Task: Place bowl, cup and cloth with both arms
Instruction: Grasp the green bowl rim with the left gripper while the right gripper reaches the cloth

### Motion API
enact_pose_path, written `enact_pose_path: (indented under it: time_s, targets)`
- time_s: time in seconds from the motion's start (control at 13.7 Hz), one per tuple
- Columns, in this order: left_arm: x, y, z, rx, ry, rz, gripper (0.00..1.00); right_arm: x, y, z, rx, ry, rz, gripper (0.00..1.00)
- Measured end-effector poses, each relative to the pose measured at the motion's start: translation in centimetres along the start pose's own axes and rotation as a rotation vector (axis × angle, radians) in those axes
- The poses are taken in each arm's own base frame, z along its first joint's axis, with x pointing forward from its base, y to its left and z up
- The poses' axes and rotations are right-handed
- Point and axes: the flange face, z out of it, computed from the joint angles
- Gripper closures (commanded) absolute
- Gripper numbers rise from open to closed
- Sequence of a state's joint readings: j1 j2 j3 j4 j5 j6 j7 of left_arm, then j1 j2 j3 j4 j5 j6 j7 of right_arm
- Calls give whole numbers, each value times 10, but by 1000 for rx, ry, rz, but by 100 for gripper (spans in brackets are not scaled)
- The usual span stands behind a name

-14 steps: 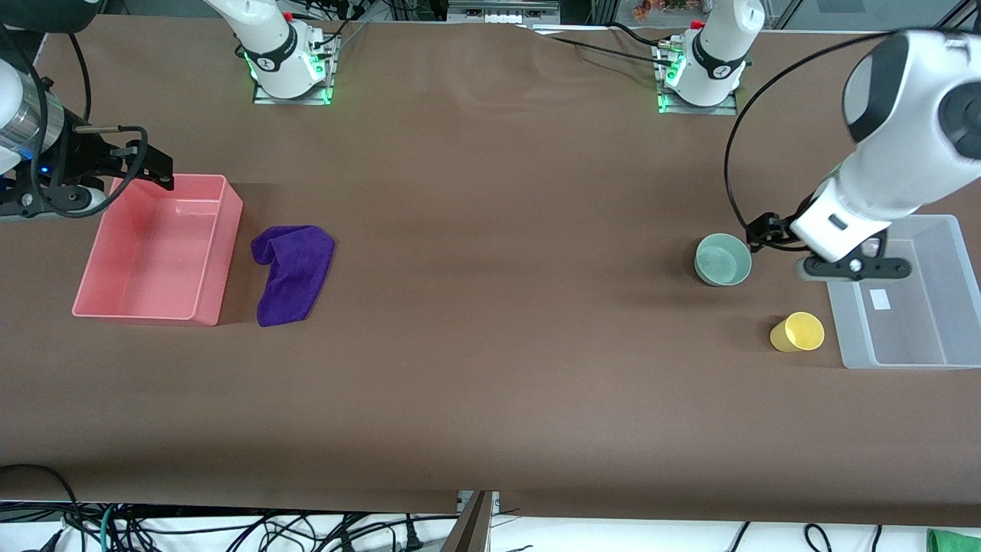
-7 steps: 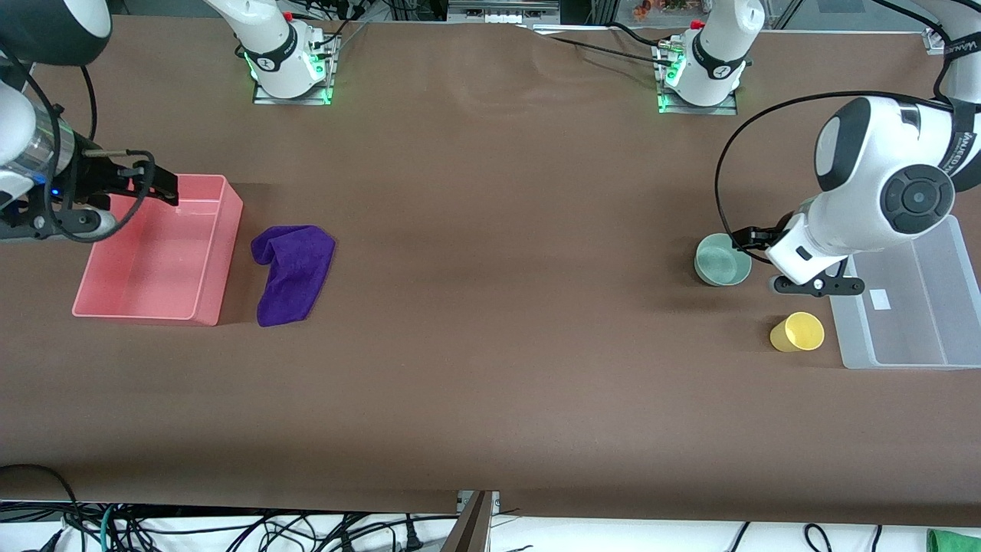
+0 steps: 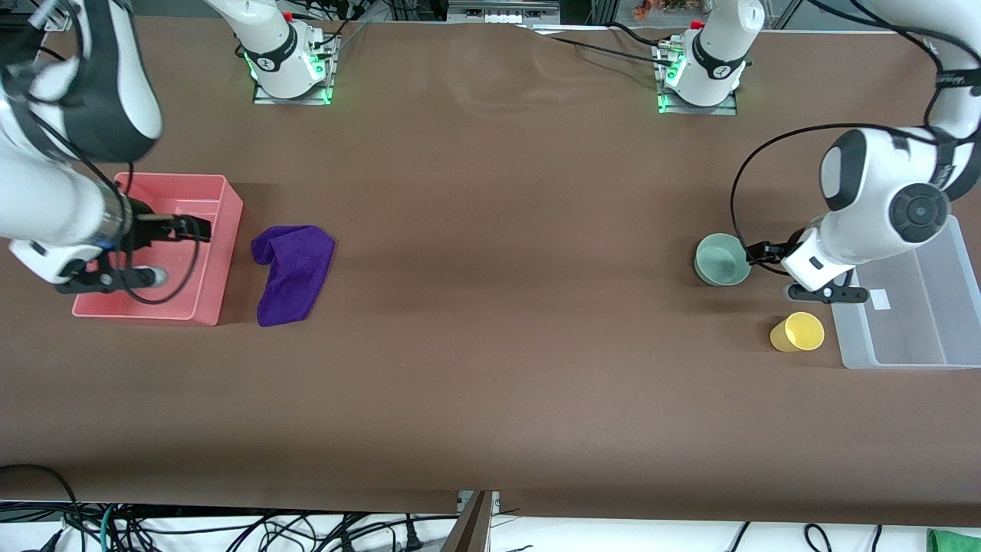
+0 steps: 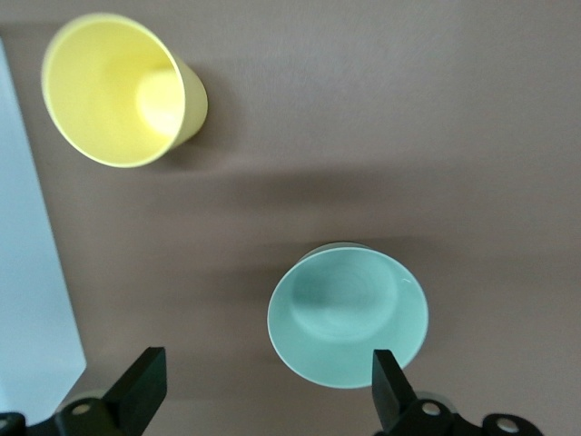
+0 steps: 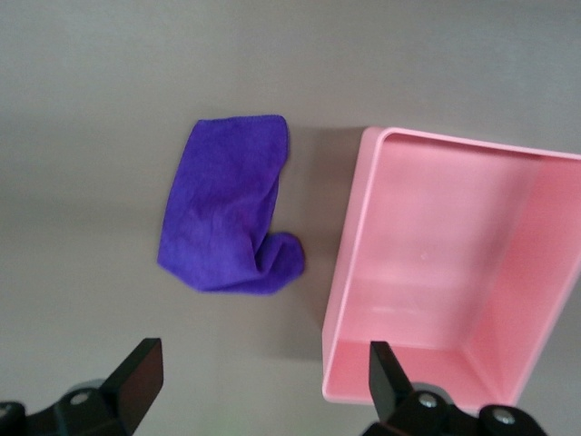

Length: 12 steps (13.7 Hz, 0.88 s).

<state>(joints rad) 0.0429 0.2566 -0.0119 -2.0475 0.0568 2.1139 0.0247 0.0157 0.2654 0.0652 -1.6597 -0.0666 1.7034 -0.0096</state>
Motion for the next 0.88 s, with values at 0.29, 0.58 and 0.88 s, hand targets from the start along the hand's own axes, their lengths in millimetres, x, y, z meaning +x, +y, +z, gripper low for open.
enact_pose_path:
  time_s: [0.29,0.58,0.88]
  targets:
    - [4,-6,31,-6,-21,-10,8,-1,-8,91,4,3,-11,0]
    - [12,-4,60,-9,-23,-6,12,-19,-15,159,9,-4,29,0]
    - [12,-7,80,-17,-52,-16,49,-36,-24,207,17,37,39,0]
